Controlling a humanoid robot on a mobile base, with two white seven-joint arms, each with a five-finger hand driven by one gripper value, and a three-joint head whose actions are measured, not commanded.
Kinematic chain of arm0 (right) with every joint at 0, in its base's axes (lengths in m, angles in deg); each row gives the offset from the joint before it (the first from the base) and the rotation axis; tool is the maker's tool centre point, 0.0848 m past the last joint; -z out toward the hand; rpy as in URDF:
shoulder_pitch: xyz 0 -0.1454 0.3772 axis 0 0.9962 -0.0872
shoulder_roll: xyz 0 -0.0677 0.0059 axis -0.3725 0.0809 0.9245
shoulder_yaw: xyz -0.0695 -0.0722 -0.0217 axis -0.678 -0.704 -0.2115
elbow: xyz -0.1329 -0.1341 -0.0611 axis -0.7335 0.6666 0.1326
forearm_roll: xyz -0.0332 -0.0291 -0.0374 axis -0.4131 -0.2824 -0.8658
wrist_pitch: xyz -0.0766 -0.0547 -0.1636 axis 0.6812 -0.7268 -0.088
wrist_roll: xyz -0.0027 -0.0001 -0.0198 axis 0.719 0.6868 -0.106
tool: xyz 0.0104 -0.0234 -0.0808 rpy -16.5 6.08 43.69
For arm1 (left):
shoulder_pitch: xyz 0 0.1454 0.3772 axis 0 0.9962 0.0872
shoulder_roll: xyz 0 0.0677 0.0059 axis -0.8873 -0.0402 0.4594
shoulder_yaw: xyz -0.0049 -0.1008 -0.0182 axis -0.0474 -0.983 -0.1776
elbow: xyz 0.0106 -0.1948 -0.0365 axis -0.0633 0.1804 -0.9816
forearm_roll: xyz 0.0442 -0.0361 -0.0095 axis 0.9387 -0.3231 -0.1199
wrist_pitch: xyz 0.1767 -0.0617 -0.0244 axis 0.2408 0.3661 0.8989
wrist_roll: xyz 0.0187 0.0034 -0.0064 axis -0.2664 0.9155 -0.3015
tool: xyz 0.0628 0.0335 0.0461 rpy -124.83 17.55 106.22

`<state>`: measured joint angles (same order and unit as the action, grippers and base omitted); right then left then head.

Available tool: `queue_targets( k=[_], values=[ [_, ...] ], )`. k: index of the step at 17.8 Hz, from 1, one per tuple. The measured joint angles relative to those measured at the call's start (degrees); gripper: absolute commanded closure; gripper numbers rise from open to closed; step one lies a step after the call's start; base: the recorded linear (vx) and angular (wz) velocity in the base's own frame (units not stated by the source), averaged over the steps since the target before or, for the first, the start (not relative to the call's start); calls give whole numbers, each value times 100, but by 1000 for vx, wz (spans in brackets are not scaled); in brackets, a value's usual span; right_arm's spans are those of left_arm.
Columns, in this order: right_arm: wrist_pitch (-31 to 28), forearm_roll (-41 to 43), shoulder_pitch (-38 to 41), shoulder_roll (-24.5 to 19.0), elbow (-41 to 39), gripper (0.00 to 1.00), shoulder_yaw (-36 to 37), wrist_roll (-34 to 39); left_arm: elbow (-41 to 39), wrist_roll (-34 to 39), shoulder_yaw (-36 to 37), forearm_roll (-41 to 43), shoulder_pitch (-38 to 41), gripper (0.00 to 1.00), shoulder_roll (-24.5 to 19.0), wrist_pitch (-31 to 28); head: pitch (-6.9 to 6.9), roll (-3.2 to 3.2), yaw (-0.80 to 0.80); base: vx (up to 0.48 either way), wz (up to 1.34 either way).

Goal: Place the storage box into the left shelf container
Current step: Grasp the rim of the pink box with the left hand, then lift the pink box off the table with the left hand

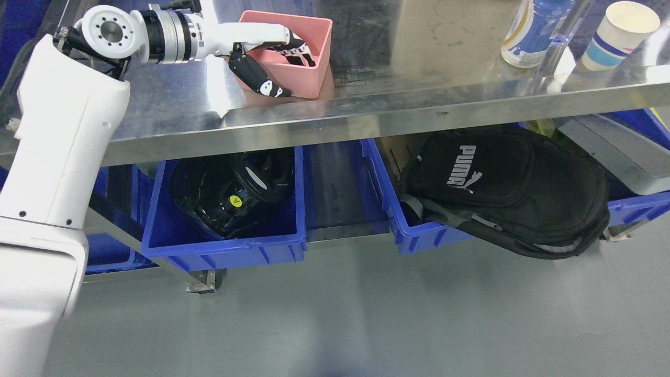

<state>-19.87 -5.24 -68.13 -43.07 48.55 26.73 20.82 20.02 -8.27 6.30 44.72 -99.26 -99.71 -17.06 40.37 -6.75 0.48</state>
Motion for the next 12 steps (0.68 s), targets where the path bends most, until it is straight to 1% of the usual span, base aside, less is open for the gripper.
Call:
queue_targets(
  k=[4,9,11,12],
  values=[
    [0,0,0,0,0,0,0,0,249,-122,-509,-1,78,97,208,199,0,0,0,11,51],
    [0,0,0,0,0,0,0,0,437,-112,-1640,-64,373,98,670,243,0,0,0,5,78],
    [0,0,0,0,0,0,0,0,450,-57,-2096,-224,512,98,827,247,0,0,0,16,109],
    [0,0,0,0,0,0,0,-1,446,140,-2359,-448,588,97,918,332,0,0,0,20,39]
  ],
)
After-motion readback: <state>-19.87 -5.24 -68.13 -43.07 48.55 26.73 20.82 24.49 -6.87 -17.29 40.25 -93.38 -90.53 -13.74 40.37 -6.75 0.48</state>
